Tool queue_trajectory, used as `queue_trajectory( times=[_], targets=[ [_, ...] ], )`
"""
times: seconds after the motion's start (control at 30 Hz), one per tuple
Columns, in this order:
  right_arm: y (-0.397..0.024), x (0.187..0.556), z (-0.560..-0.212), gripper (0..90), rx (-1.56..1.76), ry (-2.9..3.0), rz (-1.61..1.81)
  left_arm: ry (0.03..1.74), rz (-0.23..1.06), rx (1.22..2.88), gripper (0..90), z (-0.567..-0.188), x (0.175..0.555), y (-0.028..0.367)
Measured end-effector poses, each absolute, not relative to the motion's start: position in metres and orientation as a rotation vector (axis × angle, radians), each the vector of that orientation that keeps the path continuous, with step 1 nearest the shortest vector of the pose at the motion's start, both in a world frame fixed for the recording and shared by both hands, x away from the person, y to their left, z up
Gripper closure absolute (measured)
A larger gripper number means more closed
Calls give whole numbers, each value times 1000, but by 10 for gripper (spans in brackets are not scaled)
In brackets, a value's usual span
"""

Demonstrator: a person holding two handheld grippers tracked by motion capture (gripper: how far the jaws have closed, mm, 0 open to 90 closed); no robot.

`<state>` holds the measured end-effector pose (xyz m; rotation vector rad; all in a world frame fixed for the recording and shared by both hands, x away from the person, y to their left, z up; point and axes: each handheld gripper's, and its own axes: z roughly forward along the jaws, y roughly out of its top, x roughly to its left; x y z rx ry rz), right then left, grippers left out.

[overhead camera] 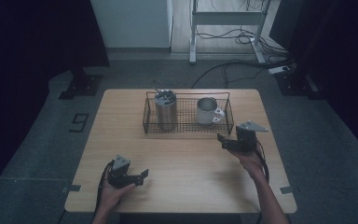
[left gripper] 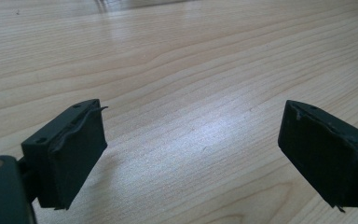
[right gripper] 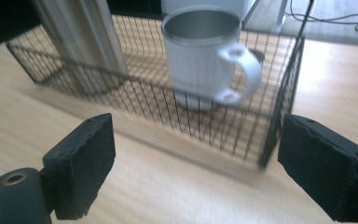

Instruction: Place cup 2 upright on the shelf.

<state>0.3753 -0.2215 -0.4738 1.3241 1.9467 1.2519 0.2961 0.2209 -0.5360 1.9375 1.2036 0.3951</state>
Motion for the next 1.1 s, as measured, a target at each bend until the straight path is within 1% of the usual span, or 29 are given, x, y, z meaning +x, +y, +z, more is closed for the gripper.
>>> queue_trajectory(
  times=[0.3, 0.5, 0.77, 1.1],
  targets=[
    [-233, 342, -498, 117, 1342, 1977, 1223, 1201, 396, 1942, 74, -537, 296, 221],
    [-238, 327, -516, 124, 1384, 1990, 1203, 1197, 398, 1955, 74, -539, 296, 220],
    [-234, 319, -531, 128, 1370, 1993, 1166, 1198, 397, 1961, 74, -539, 296, 219],
    [-234, 317, -533, 127, 1371, 1995, 1153, 1198, 400, 1960, 74, -539, 297, 221]
  ],
)
